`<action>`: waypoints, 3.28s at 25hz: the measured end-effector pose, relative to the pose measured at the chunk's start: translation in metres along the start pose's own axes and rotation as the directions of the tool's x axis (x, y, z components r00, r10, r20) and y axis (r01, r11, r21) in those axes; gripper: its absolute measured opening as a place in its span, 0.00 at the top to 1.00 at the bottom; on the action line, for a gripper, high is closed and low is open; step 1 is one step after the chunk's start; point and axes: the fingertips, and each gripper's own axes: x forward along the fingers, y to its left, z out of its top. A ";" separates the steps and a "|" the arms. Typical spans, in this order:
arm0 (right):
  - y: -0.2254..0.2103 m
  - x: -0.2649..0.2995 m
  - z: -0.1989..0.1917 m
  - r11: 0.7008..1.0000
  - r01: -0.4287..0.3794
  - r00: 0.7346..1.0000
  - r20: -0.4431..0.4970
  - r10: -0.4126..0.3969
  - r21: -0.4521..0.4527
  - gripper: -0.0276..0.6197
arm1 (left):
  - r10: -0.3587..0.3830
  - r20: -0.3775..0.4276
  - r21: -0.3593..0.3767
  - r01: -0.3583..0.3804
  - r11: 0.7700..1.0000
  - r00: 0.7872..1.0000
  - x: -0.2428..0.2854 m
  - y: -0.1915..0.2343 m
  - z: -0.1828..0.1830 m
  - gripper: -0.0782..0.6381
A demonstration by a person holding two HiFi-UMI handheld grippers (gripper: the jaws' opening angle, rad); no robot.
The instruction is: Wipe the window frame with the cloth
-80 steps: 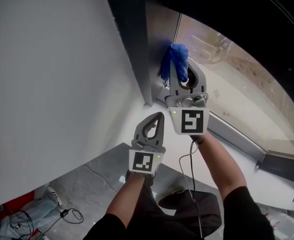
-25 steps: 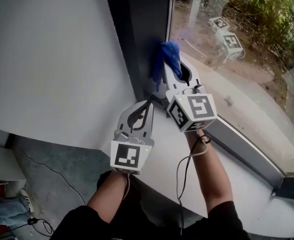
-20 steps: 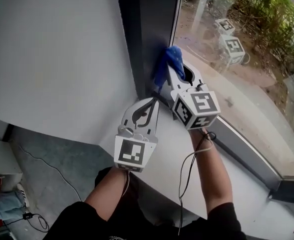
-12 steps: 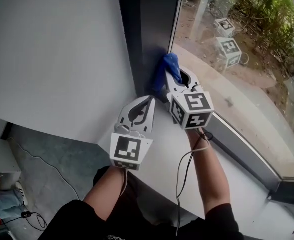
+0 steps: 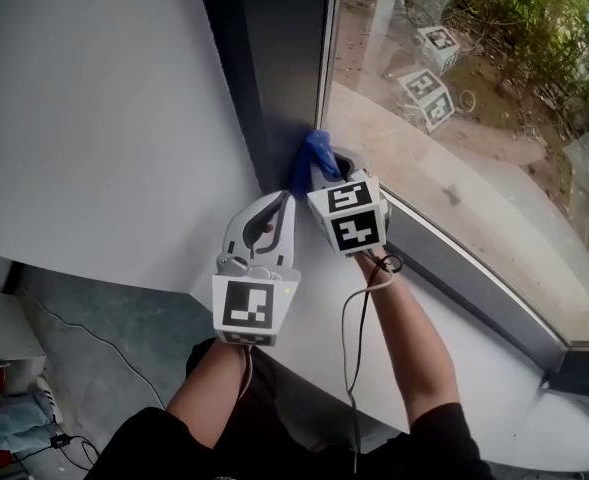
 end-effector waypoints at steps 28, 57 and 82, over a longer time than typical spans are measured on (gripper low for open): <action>-0.014 -0.028 -0.041 0.987 0.010 0.986 -0.163 -0.036 -0.160 0.90 | -0.055 -0.036 0.023 0.055 0.998 0.998 -0.004 -0.032 0.002 0.88; -0.052 -0.111 -0.087 0.981 0.093 0.981 -0.150 -0.119 -0.170 0.90 | -0.178 -0.112 0.130 0.192 0.973 0.978 -0.003 -0.107 -0.006 0.88; -0.080 -0.175 -0.125 0.971 0.161 0.963 -0.188 -0.194 -0.177 0.90 | -0.309 -0.134 0.167 0.328 0.930 0.942 -0.003 -0.173 -0.007 0.88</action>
